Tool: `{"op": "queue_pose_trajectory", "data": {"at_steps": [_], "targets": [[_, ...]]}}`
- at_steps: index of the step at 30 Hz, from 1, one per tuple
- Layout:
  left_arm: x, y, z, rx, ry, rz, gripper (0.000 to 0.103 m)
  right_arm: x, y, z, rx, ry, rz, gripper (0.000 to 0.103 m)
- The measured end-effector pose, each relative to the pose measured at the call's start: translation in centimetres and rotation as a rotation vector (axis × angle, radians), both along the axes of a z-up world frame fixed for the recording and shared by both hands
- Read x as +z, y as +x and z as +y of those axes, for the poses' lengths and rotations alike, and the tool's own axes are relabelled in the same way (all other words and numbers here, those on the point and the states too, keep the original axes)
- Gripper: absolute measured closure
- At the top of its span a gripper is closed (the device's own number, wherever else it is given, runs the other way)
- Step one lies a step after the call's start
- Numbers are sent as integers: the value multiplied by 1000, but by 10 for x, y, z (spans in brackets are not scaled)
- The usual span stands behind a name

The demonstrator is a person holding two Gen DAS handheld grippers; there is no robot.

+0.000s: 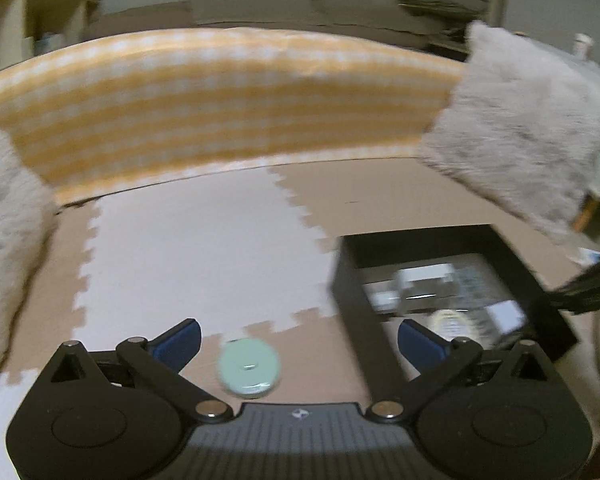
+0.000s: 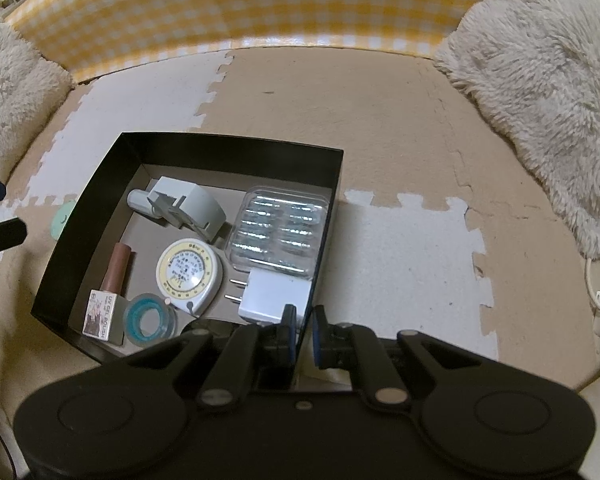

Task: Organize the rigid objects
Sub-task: 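Move the left tool to the mint-green tape measure and grasp it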

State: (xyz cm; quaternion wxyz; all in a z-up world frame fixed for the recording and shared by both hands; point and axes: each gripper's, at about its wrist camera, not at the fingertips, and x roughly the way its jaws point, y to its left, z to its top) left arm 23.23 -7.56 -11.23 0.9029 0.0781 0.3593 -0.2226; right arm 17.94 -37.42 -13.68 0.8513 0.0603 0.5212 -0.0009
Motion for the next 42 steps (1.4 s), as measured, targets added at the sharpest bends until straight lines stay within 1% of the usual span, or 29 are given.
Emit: {"op": "queue_pose_trajectory", "data": {"at_steps": [1,6,8,12,14,18,20,26,28,32,33,35,37,38,40,41,42], "targets": [[-4,3,3,37,11,-3,0,0,0,0,-2,2,1,95],[-19,12,15,113,18,23,0,-1,1,-1,-6,9,2,94],[-26,14,17,142,36,19,0,-1,2,-2,-13,11,2,93],[-42,14,17,147,106,0,0,-2,2,-4,-23,8,3,91],[-49,15,16,152,136,7,0,-2,2,-3,-20,3,2,91],[-62,24,17,190,125,41,0,-2,3,-2,-17,-5,5,91],[-66,26,16,200,118,44,0,-2,3,-2,-16,-9,5,90],[-73,29,11,152,99,51,0,-3,4,-1,-10,-19,9,90],[-74,29,7,147,110,47,0,-3,4,0,-4,-24,15,90],[-74,32,3,156,91,58,0,-4,4,1,2,-30,20,90],[-73,32,2,157,85,61,2,-4,4,1,3,-29,22,90],[-72,33,1,148,84,66,20,-4,4,1,4,-29,23,90],[-71,33,0,139,92,55,33,-4,5,1,5,-32,22,89],[-70,33,1,131,85,53,35,-4,5,1,7,-36,22,89],[-69,33,2,135,87,50,44,-4,5,2,10,-38,24,89],[-69,33,3,131,80,50,47,-5,5,2,10,-39,24,89],[-68,33,3,128,76,51,53,-4,5,1,9,-40,24,88]]}}
